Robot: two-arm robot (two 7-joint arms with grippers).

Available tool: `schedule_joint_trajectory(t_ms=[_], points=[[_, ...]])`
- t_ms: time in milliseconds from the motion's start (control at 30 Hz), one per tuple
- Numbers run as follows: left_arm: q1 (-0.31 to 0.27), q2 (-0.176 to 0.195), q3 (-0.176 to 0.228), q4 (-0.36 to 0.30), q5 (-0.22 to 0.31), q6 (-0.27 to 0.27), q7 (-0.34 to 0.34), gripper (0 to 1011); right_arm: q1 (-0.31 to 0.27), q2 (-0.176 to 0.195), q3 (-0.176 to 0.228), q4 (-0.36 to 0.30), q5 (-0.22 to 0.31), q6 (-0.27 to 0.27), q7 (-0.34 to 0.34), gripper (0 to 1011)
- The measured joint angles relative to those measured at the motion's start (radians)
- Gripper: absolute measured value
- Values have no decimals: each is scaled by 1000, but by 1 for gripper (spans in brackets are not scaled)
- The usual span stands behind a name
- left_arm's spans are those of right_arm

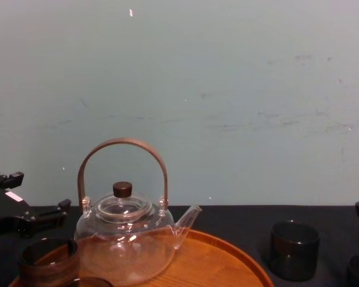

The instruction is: Pick up the glass from the table and place it on the tray.

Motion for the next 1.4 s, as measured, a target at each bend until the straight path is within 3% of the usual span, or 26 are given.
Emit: schedule_joint_trajectory(t_ms=[1400], points=[[0,0,0,0,0,0,0,1001,0,0,0,0,0,0,0,1002]])
